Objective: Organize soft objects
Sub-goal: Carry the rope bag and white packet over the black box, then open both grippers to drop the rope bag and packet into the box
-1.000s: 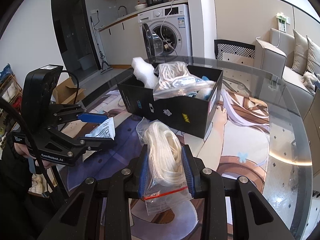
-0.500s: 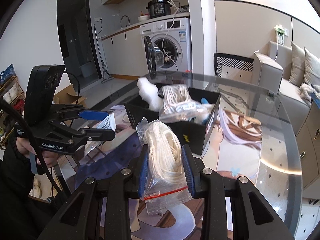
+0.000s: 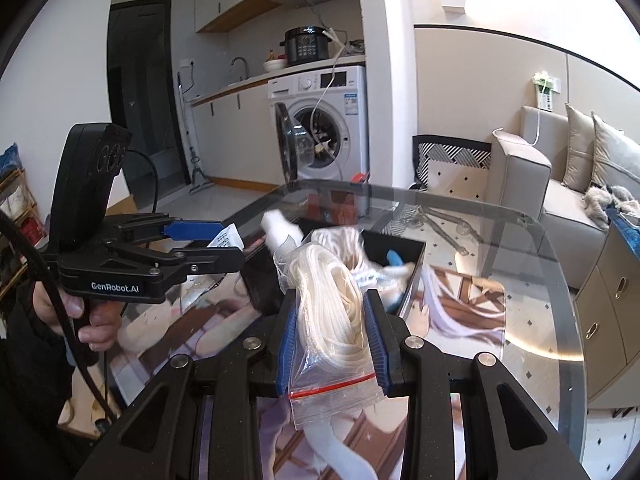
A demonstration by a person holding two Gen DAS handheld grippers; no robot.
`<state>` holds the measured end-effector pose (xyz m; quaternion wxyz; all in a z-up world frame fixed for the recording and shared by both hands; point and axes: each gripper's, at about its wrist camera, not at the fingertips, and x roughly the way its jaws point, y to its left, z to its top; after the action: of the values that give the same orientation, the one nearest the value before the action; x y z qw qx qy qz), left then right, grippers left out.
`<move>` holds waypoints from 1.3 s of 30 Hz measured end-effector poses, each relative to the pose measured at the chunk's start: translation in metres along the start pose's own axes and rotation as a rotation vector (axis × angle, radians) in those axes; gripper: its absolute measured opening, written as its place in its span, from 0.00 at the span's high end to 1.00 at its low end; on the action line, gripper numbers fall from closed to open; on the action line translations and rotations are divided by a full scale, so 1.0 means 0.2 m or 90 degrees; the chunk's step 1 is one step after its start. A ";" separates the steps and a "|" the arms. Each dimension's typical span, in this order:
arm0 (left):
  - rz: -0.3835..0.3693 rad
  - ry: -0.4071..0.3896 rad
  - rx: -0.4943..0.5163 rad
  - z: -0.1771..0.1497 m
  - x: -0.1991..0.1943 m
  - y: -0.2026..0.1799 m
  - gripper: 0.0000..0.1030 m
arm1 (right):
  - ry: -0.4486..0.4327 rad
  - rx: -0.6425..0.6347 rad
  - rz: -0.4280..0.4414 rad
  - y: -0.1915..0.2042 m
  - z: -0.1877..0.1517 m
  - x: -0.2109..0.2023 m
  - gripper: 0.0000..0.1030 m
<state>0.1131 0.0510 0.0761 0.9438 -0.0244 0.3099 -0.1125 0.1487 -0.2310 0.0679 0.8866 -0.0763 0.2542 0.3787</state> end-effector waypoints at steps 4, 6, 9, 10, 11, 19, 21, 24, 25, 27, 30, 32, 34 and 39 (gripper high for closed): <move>0.011 -0.011 0.000 0.06 0.05 0.01 0.37 | -0.007 0.010 -0.011 0.00 0.05 0.05 0.69; 0.016 -0.017 -0.001 0.08 0.08 0.02 0.37 | -0.008 0.014 -0.020 -0.01 0.08 0.09 0.69; 0.017 -0.029 -0.010 0.12 0.13 0.06 0.37 | -0.009 0.026 -0.036 -0.02 0.10 0.16 0.69; 0.025 -0.030 -0.012 0.13 0.16 0.06 0.37 | -0.010 0.028 -0.040 -0.03 0.11 0.18 0.69; 0.029 -0.031 -0.012 0.14 0.18 0.07 0.37 | -0.010 0.032 -0.044 -0.04 0.12 0.20 0.69; 0.027 -0.039 -0.006 0.18 0.32 0.08 0.37 | -0.007 0.064 -0.063 -0.11 0.19 0.39 0.69; 0.022 -0.039 -0.008 0.18 0.35 0.08 0.37 | -0.001 0.071 -0.066 -0.13 0.21 0.43 0.69; 0.025 -0.039 -0.009 0.18 0.40 0.08 0.37 | 0.008 0.075 -0.068 -0.16 0.21 0.49 0.69; 0.023 -0.037 -0.010 0.17 0.41 0.08 0.37 | 0.012 0.075 -0.069 -0.16 0.21 0.51 0.69; 0.022 -0.032 -0.009 0.16 0.43 0.09 0.37 | 0.022 0.074 -0.068 -0.17 0.21 0.55 0.69; 0.033 -0.033 0.010 0.15 0.45 0.07 0.37 | 0.024 0.069 -0.069 -0.17 0.20 0.58 0.69; 0.038 -0.034 0.020 0.14 0.46 0.06 0.37 | 0.028 0.073 -0.070 -0.18 0.20 0.60 0.69; 0.039 -0.035 0.026 0.14 0.45 0.05 0.36 | 0.031 0.075 -0.069 -0.19 0.21 0.61 0.69; 0.028 -0.040 0.027 0.13 0.40 0.05 0.30 | 0.027 0.074 -0.061 -0.21 0.20 0.59 0.54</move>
<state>0.1933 0.0417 0.0484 0.9555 -0.0014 0.2785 -0.0976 0.2630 -0.1719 0.0408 0.9009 -0.0451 0.2908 0.3190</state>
